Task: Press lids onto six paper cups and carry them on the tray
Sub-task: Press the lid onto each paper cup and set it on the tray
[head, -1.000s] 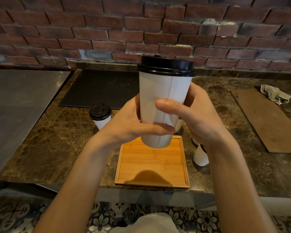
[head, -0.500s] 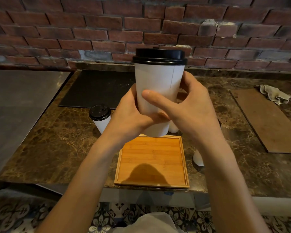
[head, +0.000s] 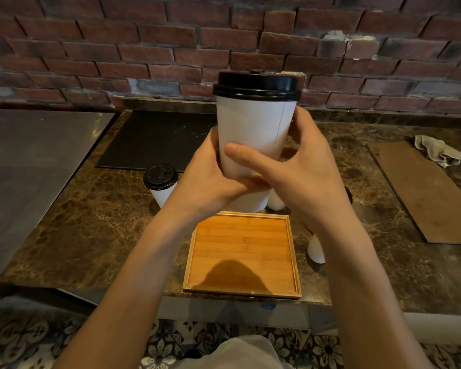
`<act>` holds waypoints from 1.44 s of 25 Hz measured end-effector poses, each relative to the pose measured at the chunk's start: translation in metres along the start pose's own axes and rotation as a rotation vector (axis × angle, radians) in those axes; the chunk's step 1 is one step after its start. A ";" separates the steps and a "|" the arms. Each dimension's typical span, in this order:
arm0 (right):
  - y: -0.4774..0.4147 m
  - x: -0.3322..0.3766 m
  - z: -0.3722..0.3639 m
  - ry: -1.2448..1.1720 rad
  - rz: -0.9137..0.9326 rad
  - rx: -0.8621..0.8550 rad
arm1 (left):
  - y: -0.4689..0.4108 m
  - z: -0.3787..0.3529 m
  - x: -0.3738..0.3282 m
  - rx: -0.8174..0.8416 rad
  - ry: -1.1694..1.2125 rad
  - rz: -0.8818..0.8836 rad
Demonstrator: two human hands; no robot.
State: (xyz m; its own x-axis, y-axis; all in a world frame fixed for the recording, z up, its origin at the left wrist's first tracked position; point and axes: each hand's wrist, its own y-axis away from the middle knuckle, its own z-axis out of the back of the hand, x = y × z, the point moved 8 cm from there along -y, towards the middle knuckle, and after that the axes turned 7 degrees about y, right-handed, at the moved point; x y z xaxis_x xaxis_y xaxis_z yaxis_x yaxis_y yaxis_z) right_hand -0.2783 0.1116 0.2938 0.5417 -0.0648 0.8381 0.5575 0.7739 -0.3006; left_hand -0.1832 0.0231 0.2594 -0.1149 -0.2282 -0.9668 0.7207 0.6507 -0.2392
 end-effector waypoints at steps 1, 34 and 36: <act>-0.001 -0.001 0.001 -0.034 -0.005 0.013 | 0.000 0.000 -0.002 0.023 0.007 0.001; -0.003 0.001 0.003 -0.027 0.008 0.085 | 0.002 -0.001 0.007 0.020 0.069 0.070; -0.001 0.000 0.003 0.027 -0.016 0.024 | 0.001 0.000 0.009 -0.019 0.059 0.053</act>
State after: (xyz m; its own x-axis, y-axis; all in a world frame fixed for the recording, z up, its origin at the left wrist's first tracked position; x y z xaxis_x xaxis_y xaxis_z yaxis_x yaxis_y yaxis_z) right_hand -0.2806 0.1128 0.2950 0.5497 -0.0939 0.8300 0.5513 0.7873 -0.2761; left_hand -0.1838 0.0220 0.2506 -0.1175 -0.1499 -0.9817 0.7139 0.6745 -0.1885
